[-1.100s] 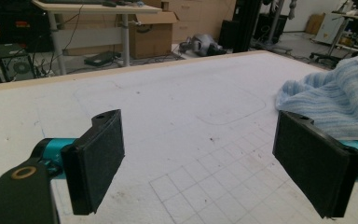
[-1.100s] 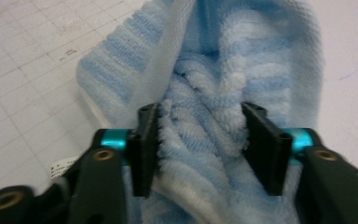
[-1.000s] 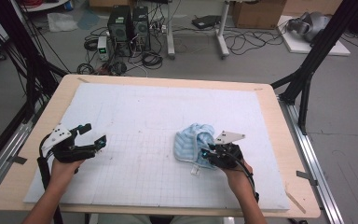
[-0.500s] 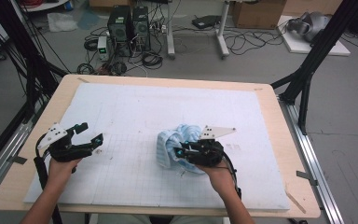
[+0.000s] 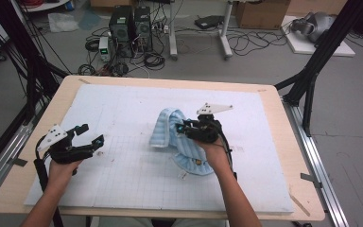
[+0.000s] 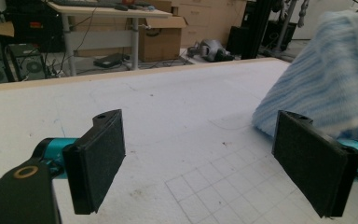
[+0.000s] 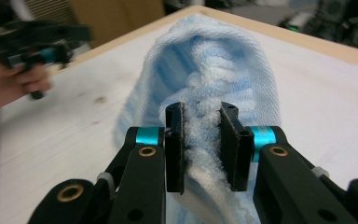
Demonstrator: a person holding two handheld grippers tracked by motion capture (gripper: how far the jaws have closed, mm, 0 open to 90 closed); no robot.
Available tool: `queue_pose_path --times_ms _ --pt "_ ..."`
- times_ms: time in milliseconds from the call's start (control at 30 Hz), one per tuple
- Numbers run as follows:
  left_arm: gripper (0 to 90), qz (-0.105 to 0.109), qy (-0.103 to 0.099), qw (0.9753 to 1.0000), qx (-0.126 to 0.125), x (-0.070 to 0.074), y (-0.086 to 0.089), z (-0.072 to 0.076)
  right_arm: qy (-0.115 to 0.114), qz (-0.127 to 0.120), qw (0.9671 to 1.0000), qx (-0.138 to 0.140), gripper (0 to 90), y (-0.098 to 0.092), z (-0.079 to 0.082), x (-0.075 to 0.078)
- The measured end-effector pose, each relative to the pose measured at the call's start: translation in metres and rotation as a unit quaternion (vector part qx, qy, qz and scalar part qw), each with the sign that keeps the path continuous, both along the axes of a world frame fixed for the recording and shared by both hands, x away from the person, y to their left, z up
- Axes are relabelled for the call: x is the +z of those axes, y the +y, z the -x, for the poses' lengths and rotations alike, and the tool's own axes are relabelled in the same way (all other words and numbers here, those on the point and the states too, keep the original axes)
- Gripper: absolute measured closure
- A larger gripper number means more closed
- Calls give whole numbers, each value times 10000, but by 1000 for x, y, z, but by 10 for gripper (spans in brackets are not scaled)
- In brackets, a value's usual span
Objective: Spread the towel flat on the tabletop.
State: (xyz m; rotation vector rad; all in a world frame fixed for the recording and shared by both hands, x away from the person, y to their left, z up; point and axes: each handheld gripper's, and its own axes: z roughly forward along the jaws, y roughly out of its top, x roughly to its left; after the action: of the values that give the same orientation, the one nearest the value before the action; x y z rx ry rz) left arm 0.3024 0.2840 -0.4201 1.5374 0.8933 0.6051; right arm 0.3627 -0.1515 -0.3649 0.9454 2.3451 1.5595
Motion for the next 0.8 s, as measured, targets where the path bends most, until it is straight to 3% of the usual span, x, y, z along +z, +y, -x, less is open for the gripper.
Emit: queue_pose_path --times_ms 67,100,233,267,300,333,367,400,433,467,500,533,600,633,667,733,800 --pt "175 17 23 10000 7 -1 -1 0 56 61 9999 -88 735 -4 -7 -2" --pt "175 5 15 10000 -2 -1 -1 0 170 190 9991 -342 733 -12 -20 -7" --pt "175 17 20 10000 -4 -1 -1 0 192 303 9968 -714 733 -23 -32 -10" --pt "176 31 27 10000 -6 -1 -1 0 203 420 9923 -1150 732 -34 -40 -13" --pt "176 36 37 10000 -3 -1 -2 0 220 426 9901 -1320 732 -38 -43 -13" --pt "176 24 38 10000 -8 -1 -2 0 220 426 9901 -1320 732 -38 -43 -13" --pt "176 11 34 10000 -18 -1 -2 0 241 415 9864 -1572 732 -45 -46 -14" --pt "176 22 38 10000 -23 -1 -3 0 310 469 9757 -2116 731 -59 -52 -17" --pt "176 22 40 10000 -24 -1 -3 1 310 469 9757 -2116 731 -59 -52 -17" --pt "177 28 37 10000 -28 -1 -3 0 324 576 9712 -2289 730 -63 -53 -18" --pt "177 33 44 10000 -32 -2 -3 0 390 801 9634 -2527 726 -69 -54 -20" --pt "177 16 55 10000 -39 -2 -3 0 448 888 9585 -2672 721 -74 -54 -22" --pt "178 7 73 10000 -44 -2 -3 0 573 872 9540 -2812 685 -82 -54 -26" --pt "178 20 78 10000 -57 -3 -3 0 551 917 9540 -2800 601 -84 -51 -28" --pt "178 11 81 9999 -60 -3 -3 0 551 917 9540 -2800 601 -84 -51 -28" --pt "180 -2 93 9999 -58 -3 -3 0 442 951 9512 -2902 463 -84 -47 -26" --pt "180 10 88 9999 -52 -3 -3 0 399 709 9535 -2903 414 -85 -43 -21"
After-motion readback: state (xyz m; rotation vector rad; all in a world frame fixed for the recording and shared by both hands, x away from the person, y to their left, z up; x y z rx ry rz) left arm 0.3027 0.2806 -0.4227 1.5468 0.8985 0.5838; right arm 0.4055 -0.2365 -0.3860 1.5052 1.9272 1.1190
